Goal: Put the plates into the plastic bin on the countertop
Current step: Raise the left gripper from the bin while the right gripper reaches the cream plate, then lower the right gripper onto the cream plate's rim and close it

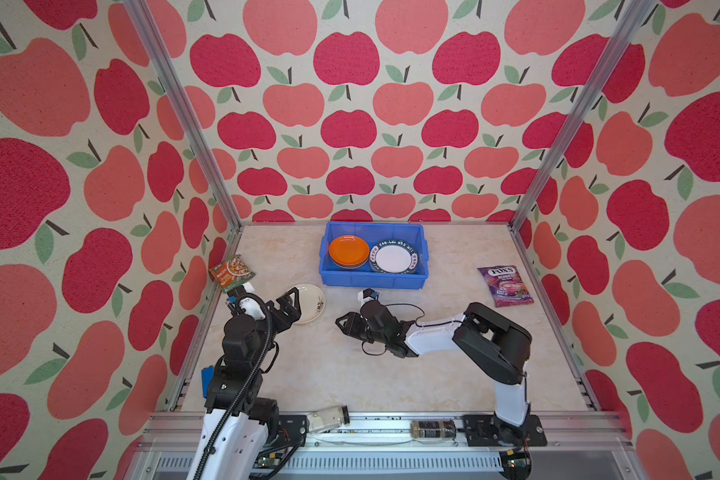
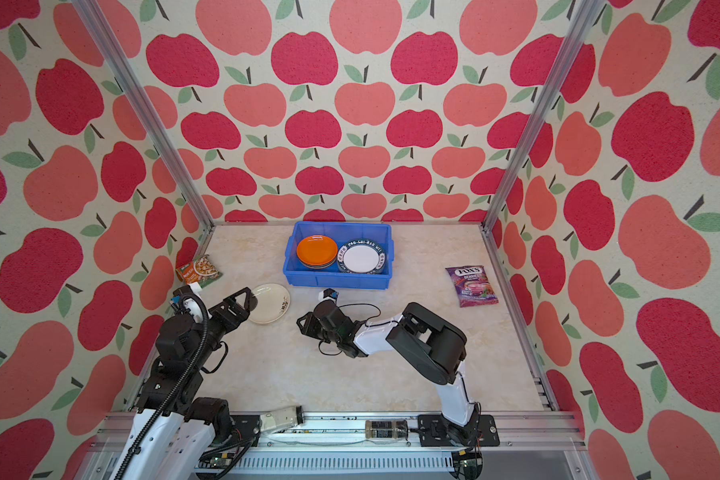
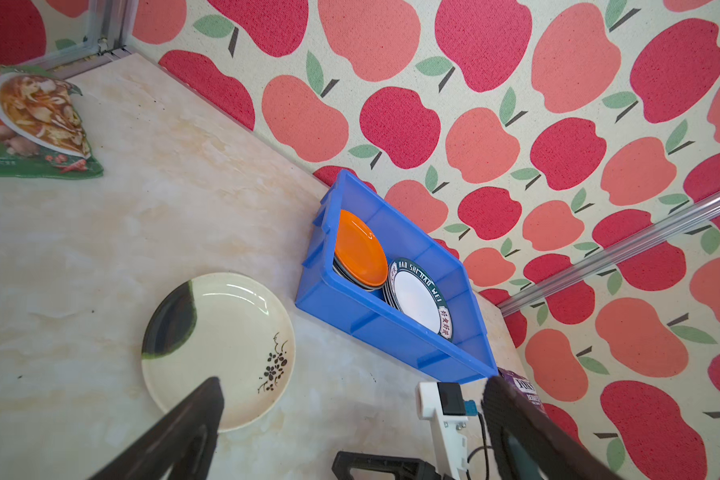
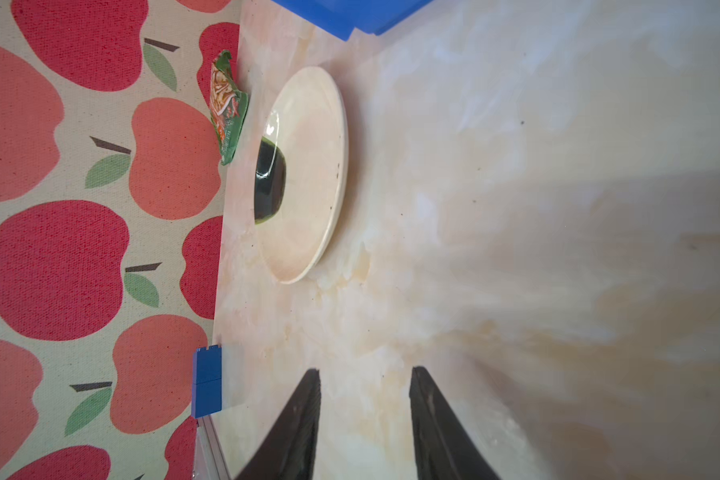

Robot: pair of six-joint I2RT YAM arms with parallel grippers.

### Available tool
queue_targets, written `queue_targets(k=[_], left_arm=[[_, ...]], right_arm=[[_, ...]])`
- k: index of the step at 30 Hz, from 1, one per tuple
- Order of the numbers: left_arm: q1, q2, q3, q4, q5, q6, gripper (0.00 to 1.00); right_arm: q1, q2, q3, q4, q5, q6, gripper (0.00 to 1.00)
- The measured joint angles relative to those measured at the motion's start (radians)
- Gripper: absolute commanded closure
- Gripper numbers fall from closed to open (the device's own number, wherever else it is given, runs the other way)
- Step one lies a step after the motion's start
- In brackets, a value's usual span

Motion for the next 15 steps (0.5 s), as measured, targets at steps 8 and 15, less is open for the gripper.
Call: queue_targets(k=[8, 15], left_arm=[[0.11, -0.003, -0.106, -0.028, 0.227, -0.069, 0.01], [0.129, 0.054, -0.12, 0.016, 0.294, -0.095, 0.01]], right_arm=[[0.001, 0.106, 0.092, 0.089, -0.031, 0.075, 0.6], [0.001, 0.195, 0.186, 0.109, -0.079, 0.124, 0.59]])
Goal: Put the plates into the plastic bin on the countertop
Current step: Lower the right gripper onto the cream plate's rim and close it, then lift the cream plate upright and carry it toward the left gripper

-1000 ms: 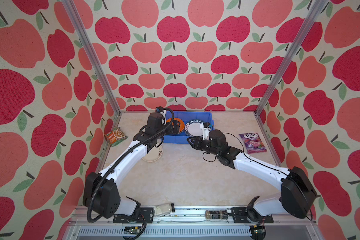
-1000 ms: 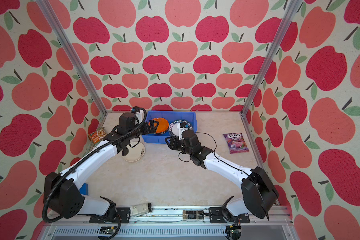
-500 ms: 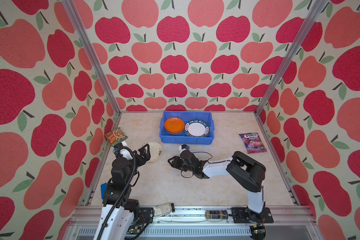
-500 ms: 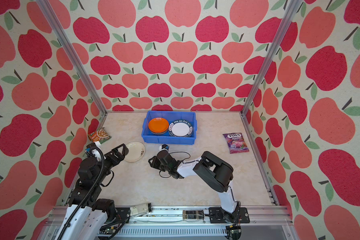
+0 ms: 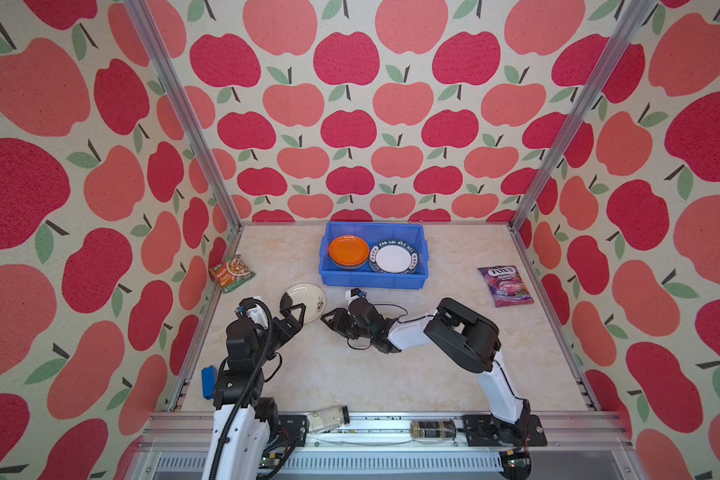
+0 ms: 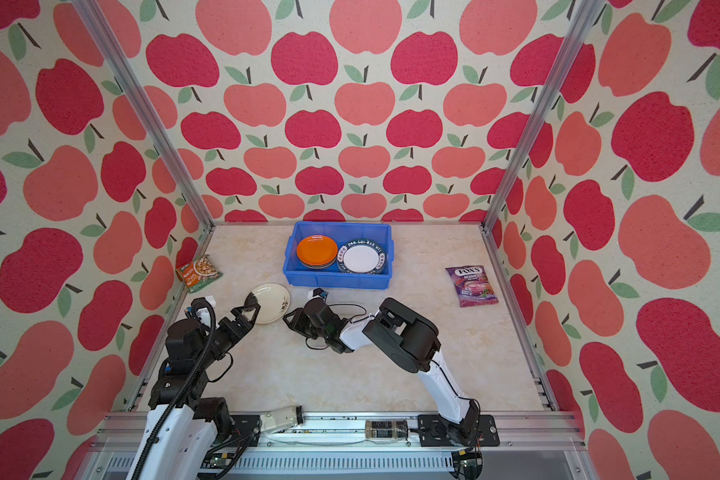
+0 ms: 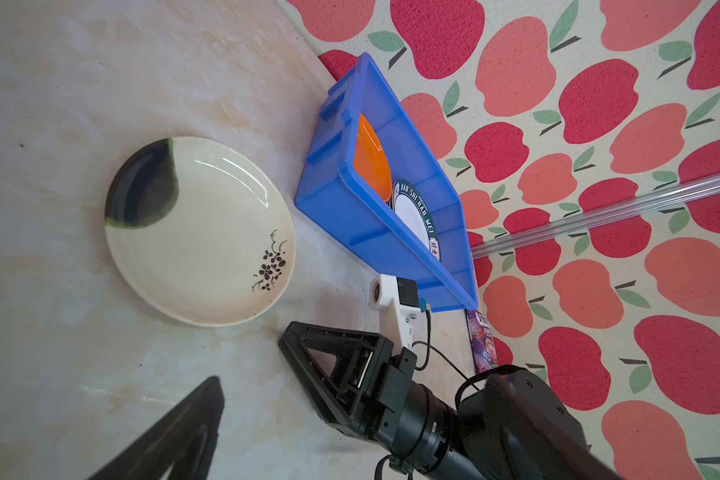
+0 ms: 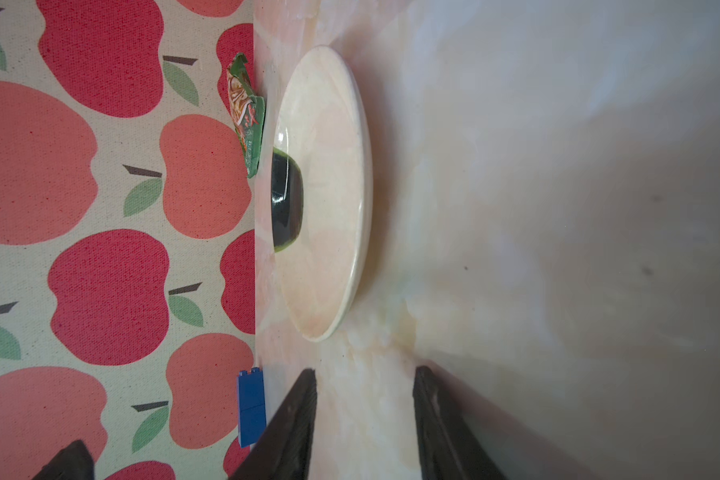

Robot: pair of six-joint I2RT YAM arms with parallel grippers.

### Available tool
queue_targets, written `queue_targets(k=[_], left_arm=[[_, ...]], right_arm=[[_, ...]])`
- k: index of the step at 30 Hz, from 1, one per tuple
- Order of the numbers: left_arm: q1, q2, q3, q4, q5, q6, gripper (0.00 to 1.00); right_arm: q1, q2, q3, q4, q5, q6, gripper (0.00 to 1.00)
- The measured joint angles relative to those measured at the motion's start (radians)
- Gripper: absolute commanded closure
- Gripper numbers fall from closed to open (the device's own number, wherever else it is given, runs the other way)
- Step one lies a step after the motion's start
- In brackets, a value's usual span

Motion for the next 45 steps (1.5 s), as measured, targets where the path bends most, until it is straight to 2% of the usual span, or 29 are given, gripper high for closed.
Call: queue_targets(k=[11, 23, 34, 40, 45], left_arm=[[0.013, 0.055, 0.0, 0.013, -0.004, 0.021, 0.01], [0.046, 0.085, 0.001, 0.028, -0.008, 0.045, 0.01], [0.083, 0.093, 0.001, 0.039, -0.007, 0.056, 0.01], [0.086, 0.098, 0.001, 0.051, -0.005, 0.056, 0.01], [0.089, 0.109, 0.001, 0.067, 0.0, 0.056, 0.01]], right_arm=[[0.0, 0.081, 0.116, -0.023, 0.003, 0.099, 0.69], [-0.007, 0.151, 0.218, -0.04, 0.009, 0.211, 0.73], [-0.009, 0.175, 0.261, -0.073, 0.002, 0.227, 0.86], [-0.009, 0.175, 0.264, -0.084, 0.0, 0.223, 1.0], [-0.009, 0.163, 0.254, -0.098, -0.01, 0.184, 1.0]])
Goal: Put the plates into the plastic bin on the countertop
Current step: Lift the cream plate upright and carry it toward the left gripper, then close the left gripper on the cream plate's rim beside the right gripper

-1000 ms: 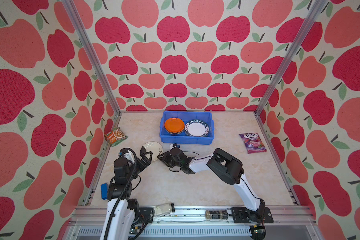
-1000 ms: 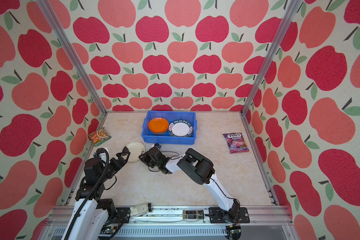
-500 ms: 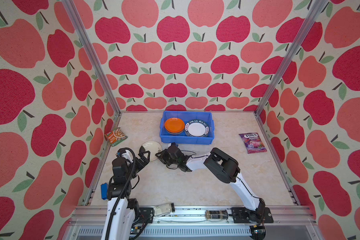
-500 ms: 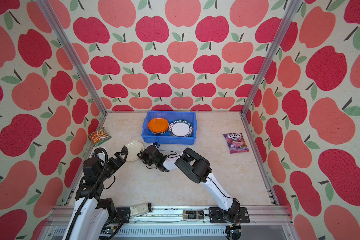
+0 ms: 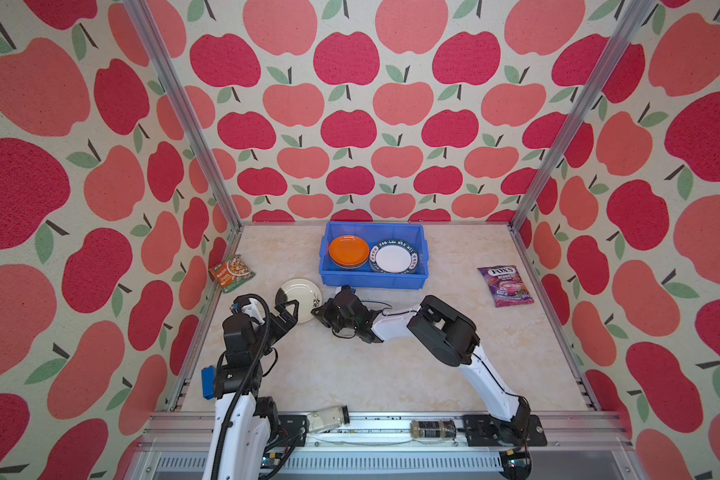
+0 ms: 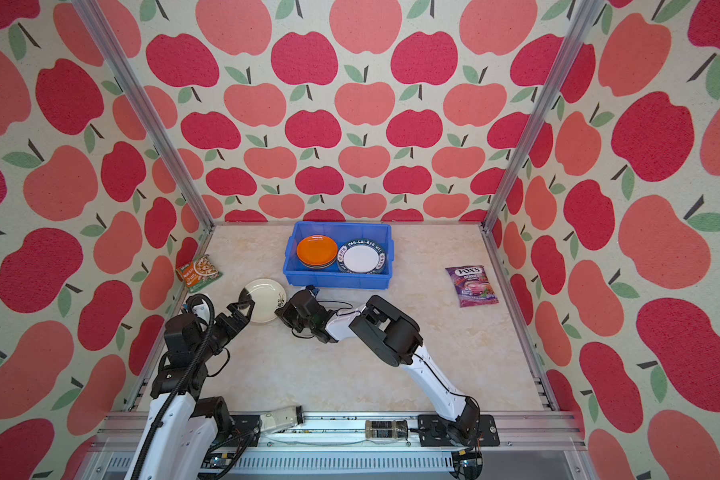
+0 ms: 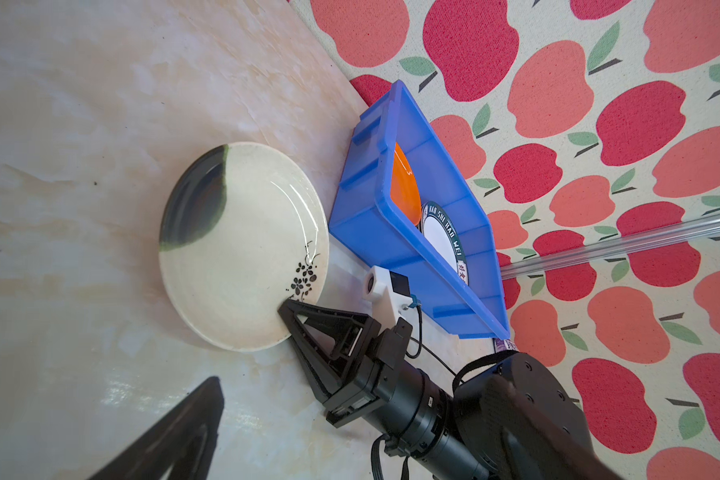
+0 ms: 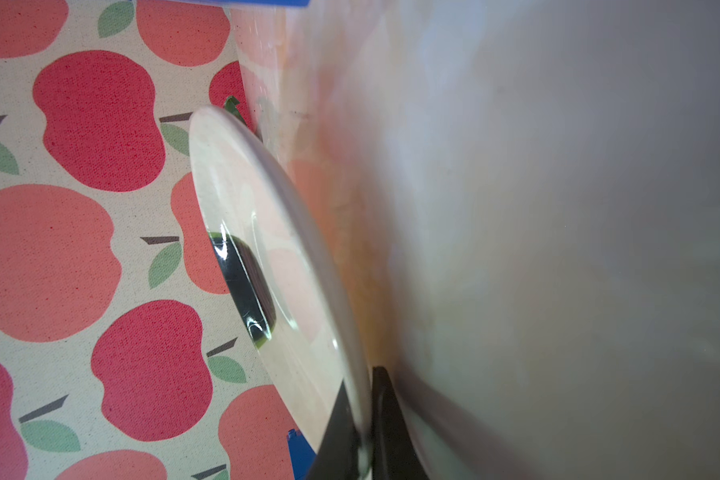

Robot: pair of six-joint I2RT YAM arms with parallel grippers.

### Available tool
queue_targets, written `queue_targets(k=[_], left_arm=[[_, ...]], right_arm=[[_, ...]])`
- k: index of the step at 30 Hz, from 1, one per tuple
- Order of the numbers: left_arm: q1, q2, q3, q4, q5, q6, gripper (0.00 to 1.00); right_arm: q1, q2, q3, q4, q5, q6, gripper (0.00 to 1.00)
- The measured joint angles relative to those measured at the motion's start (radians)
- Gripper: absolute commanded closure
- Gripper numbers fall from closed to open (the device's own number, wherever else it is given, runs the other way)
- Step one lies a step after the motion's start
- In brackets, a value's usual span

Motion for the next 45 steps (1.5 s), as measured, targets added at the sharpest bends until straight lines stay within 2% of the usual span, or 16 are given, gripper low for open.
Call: queue_targets(k=[10, 17, 24, 29, 35, 41, 45], left_arm=[[0.0, 0.097, 0.066, 0.011, 0.004, 0.012, 0.01], [-0.002, 0.174, 0.164, 0.023, 0.003, 0.037, 0.0], [-0.042, 0.298, 0.243, 0.043, 0.01, 0.081, 0.02], [-0.119, 0.399, 0.294, 0.084, 0.027, 0.106, 0.04], [-0.228, 0.504, 0.328, 0.193, 0.072, 0.106, 0.13], [-0.307, 0.674, 0.386, 0.323, 0.135, 0.057, 0.32], [-0.354, 0.786, 0.449, 0.38, 0.163, 0.031, 0.43]], right_arm=[[-0.029, -0.169, -0.163, -0.15, -0.062, -0.205, 1.0], [-0.072, -0.28, -0.171, -0.381, -0.224, -0.373, 1.0], [-0.102, -0.569, -0.188, -0.7, -0.317, -0.573, 1.0], [-0.206, -0.74, -0.187, -0.873, -0.353, -0.669, 1.0], [-0.391, -0.792, -0.187, -0.99, -0.372, -0.724, 1.0], [-0.508, -0.79, -0.183, -1.014, -0.419, -0.745, 1.0], [-0.554, -0.737, -0.123, -1.027, -0.474, -0.758, 1.0]])
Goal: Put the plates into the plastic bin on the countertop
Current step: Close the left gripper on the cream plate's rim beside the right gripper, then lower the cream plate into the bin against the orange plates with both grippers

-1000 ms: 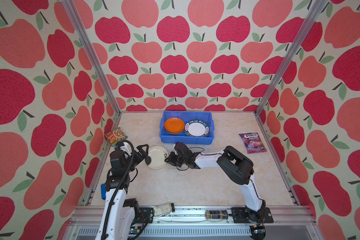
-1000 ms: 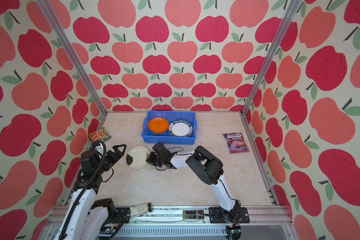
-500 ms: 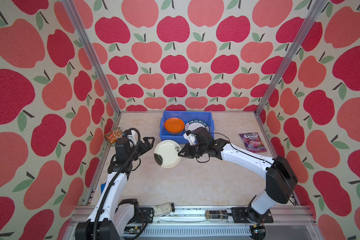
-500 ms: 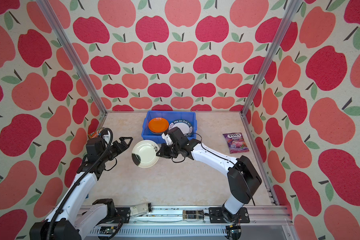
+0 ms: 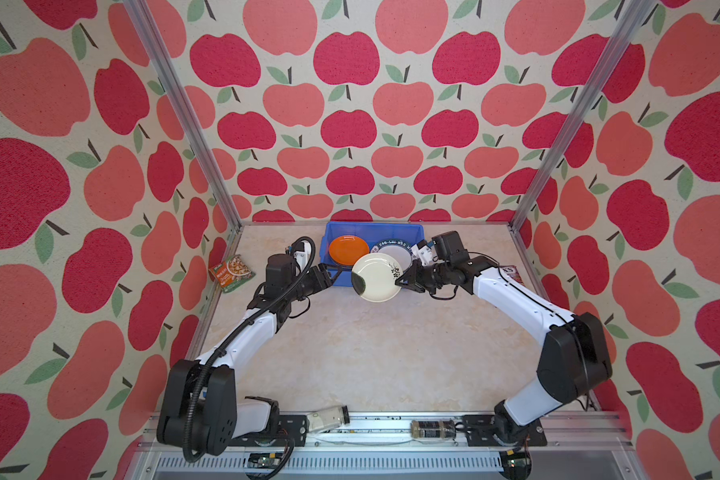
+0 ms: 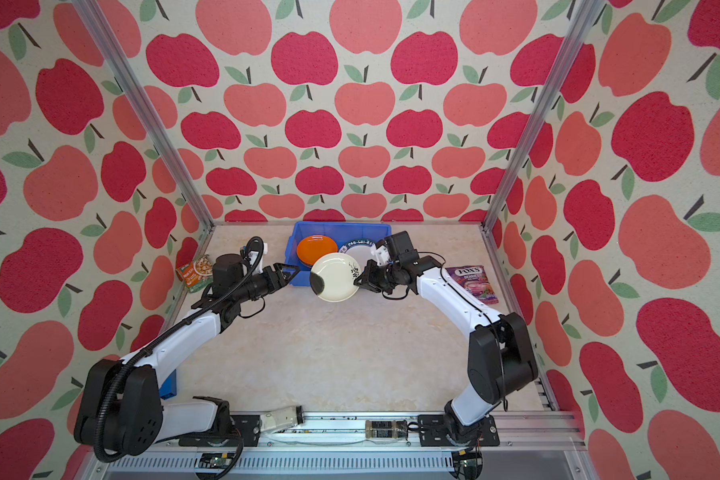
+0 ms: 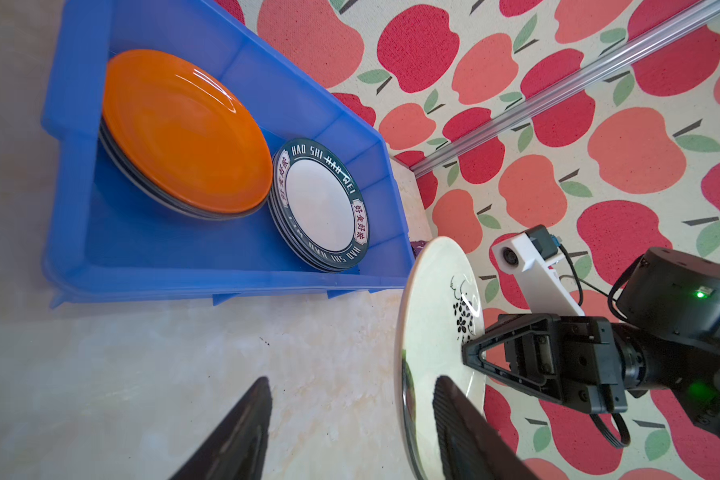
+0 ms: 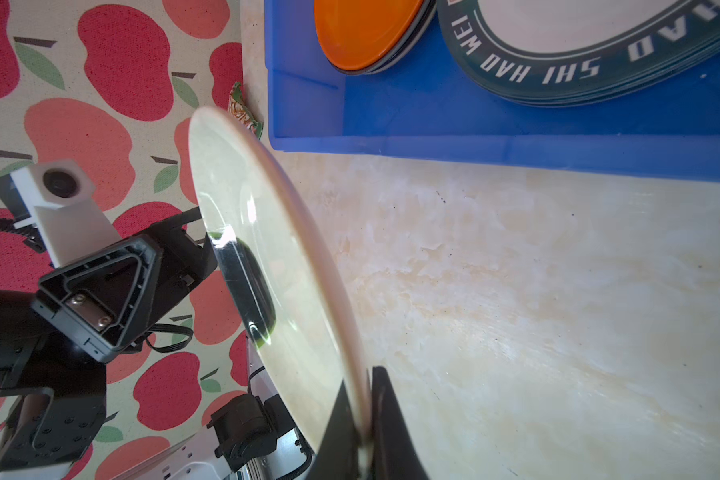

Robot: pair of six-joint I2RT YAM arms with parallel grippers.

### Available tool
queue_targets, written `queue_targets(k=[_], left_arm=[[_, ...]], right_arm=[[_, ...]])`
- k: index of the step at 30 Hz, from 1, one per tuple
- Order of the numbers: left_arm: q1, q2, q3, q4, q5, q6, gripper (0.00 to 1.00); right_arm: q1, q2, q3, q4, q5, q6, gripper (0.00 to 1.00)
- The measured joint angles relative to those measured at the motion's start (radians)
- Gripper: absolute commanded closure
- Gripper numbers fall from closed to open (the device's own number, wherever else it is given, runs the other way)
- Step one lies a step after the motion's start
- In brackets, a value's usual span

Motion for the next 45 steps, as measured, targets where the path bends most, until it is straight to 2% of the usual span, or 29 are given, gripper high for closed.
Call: queue_targets(k=[4, 9, 18, 22, 24, 25, 26, 31, 39, 41, 43, 45], left_arm=[[-0.019, 0.082, 0.048, 0.047, 0.021, -0.024, 0.5], [-0.023, 0.139, 0.09, 0.067, 0.021, -0.032, 0.53], [-0.023, 0.222, 0.174, 0.071, 0.043, -0.032, 0.69], [-0.025, 0.257, 0.198, 0.072, 0.058, -0.036, 0.81], [-0.026, 0.27, 0.206, 0.074, 0.066, -0.037, 0.96], [-0.026, 0.275, 0.211, 0.073, 0.067, -0.04, 1.0], [-0.026, 0.281, 0.214, 0.067, 0.057, -0.034, 1.0], [-0.022, 0.304, 0.216, 0.088, 0.057, -0.044, 1.0], [-0.01, 0.324, 0.216, 0.103, 0.063, -0.101, 1.0], [-0.013, 0.324, 0.216, 0.103, 0.067, -0.103, 1.0], [-0.013, 0.324, 0.216, 0.103, 0.068, -0.113, 1.0], [-0.011, 0.323, 0.219, 0.111, 0.061, -0.129, 1.0]], right_arm=[[-0.017, 0.069, 0.069, -0.003, -0.049, -0.011, 1.0], [-0.025, 0.137, 0.135, -0.008, -0.096, -0.022, 1.0], [-0.035, 0.179, 0.191, -0.014, -0.132, -0.022, 1.0], [-0.038, 0.199, 0.195, -0.014, -0.132, -0.022, 1.0], [-0.038, 0.205, 0.198, -0.014, -0.127, -0.022, 1.0], [-0.038, 0.209, 0.202, -0.014, -0.123, -0.023, 1.0], [-0.038, 0.211, 0.205, -0.01, -0.123, -0.026, 1.0], [-0.036, 0.23, 0.235, -0.004, -0.105, -0.023, 0.88], [-0.036, 0.273, 0.272, 0.097, -0.114, 0.006, 0.84], [-0.036, 0.28, 0.274, 0.119, -0.113, 0.016, 0.86], [-0.036, 0.285, 0.274, 0.134, -0.107, 0.015, 1.0], [-0.032, 0.293, 0.272, 0.137, -0.092, 0.005, 1.0]])
